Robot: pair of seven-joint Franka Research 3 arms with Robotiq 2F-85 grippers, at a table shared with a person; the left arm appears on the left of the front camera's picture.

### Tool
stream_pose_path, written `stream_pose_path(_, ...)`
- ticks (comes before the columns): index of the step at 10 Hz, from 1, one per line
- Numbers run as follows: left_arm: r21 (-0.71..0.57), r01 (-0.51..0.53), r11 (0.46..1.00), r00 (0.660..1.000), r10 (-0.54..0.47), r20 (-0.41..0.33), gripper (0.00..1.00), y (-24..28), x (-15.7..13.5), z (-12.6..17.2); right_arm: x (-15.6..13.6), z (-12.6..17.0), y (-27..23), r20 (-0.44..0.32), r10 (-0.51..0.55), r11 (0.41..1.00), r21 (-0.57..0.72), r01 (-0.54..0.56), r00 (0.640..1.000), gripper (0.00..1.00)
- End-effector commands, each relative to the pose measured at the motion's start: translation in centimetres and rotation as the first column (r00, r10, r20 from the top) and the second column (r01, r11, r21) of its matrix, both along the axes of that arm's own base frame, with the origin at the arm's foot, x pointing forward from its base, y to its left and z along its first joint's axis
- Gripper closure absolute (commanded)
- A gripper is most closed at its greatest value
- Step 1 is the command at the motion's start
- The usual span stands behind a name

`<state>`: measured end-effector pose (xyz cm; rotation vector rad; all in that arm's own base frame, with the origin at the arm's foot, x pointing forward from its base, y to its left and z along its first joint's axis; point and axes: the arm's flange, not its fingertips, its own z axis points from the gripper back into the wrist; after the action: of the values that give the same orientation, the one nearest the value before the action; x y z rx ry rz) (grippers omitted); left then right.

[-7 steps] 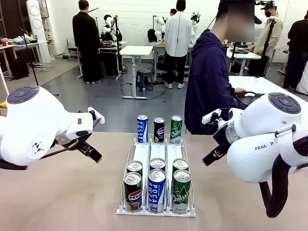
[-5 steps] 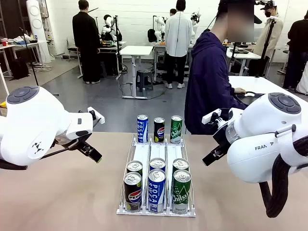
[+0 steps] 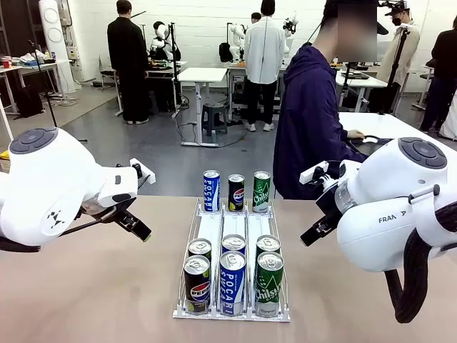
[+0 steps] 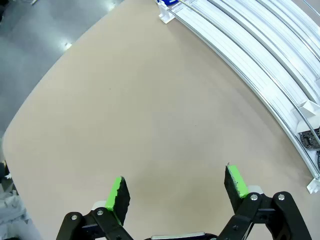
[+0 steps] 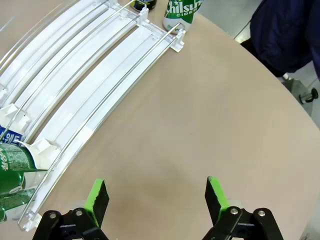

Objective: Retrieve and hand over the desired beverage to the person.
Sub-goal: Pick up a can of the same type that the person held from the Automatic Can Dispenser.

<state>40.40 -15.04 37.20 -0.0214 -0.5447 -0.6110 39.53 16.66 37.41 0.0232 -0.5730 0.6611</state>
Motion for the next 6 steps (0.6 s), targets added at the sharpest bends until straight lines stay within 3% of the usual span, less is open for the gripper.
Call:
stream_pose_path(1,0.0,0.0,1.0,1.0,0.0,0.0,0.0,0.01,0.0,0.0,0.0,0.0,0.01,0.0,0.001,1.0,0.0,-0.001,1.0,0.0)
stream_pose_path(6,0.0,0.0,1.0,1.0,0.0,0.0,0.0,0.01,0.0,0.0,0.0,0.0,0.01,0.0,0.001,1.0,0.0,-0.001,1.0,0.0)
